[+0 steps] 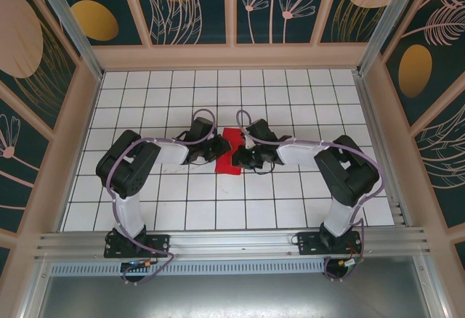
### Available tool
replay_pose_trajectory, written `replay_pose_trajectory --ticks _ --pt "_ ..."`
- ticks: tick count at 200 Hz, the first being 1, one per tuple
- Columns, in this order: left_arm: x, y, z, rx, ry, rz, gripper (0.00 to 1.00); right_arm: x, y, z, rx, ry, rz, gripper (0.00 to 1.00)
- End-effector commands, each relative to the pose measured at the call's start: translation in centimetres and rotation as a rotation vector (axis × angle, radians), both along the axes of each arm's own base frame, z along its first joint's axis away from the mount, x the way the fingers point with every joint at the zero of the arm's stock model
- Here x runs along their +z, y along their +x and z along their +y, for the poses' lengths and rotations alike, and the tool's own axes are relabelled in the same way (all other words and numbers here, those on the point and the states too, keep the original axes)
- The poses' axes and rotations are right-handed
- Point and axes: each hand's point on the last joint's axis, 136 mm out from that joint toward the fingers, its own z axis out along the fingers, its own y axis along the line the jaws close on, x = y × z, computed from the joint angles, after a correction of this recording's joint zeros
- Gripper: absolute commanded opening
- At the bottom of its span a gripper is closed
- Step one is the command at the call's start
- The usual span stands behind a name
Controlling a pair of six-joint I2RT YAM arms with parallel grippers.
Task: Fold a paper plane with a square sheet of paper (pick it up from the middle)
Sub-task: Fold the triangle a second time at the center of the table.
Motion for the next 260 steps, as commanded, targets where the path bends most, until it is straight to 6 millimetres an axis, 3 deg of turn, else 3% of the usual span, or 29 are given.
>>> replay_pose_trajectory --ticks 1,38,105,168,237,260 --pt "-2.4 -1.3 1.3 -0.004 0.065 0.057 0.17 1.2 -0.2 0.7 0.019 0.011 0.002 0.14" --pt "-2.5 -1.5 1.4 -0.005 0.068 0.06 0.17 -1.2 -0.6 0.5 0.012 -0.041 0.054 0.13" --pt "-2.8 -1.6 1.6 0.0 0.073 0.064 0.16 -4.9 -2.3 -2.2 -0.015 -0.141 0.128 0.12" --pt "-3.5 -1.8 1.8 0.013 0.08 0.077 0.14 -3.8 -3.6 -2.3 -0.012 -0.099 0.148 0.13" --pt "-3.6 -1.8 2.0 0.015 0.089 0.076 0.13 -5.1 -6.2 -4.6 -0.029 -0.135 0.206 0.14" --pt "-3.5 -1.8 2.0 0.012 0.091 0.07 0.13 -4.0 -6.2 -4.5 -0.037 -0.09 0.2 0.14"
